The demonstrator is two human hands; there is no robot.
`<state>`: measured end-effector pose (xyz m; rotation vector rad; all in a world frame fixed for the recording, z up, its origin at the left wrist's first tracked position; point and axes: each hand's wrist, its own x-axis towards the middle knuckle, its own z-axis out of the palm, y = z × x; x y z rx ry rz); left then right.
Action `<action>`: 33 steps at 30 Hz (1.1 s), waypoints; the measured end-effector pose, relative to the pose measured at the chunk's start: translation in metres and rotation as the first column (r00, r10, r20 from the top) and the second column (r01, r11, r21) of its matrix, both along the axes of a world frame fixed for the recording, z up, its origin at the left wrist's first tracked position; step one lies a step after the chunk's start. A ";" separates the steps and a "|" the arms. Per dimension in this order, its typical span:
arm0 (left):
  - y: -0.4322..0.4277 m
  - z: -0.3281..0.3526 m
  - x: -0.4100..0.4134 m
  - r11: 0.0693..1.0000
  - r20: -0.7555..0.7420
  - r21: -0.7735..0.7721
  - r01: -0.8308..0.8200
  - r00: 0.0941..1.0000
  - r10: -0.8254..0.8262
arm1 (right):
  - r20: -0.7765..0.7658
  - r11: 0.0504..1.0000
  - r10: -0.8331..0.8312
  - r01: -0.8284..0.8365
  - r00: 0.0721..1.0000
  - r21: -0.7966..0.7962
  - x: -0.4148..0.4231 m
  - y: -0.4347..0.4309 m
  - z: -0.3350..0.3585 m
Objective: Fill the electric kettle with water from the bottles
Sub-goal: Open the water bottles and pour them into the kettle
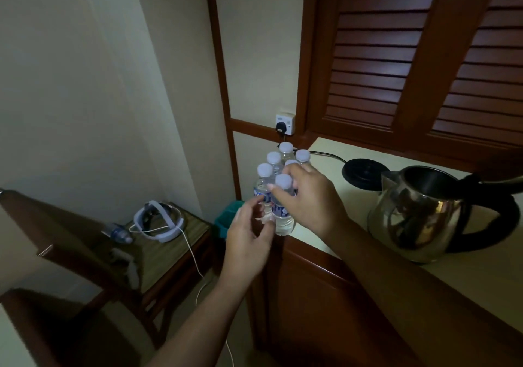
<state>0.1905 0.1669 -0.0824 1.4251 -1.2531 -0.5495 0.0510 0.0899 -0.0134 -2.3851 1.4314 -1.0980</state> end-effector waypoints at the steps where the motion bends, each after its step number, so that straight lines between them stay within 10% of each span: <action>1: -0.001 -0.002 0.001 1.000 0.012 0.008 0.011 1.000 -0.011 | 0.004 1.000 0.009 -0.009 1.000 -0.018 -0.001 0.000 0.001; 17: -0.011 0.041 -0.066 0.865 0.045 -0.065 0.498 0.867 -0.496 | 0.117 0.983 -0.167 0.157 0.979 0.094 -0.089 0.070 0.058; 33: -0.018 0.062 -0.113 0.603 -0.010 0.041 0.797 0.604 -0.797 | -0.275 0.994 0.003 0.028 0.961 0.110 -0.191 0.107 0.088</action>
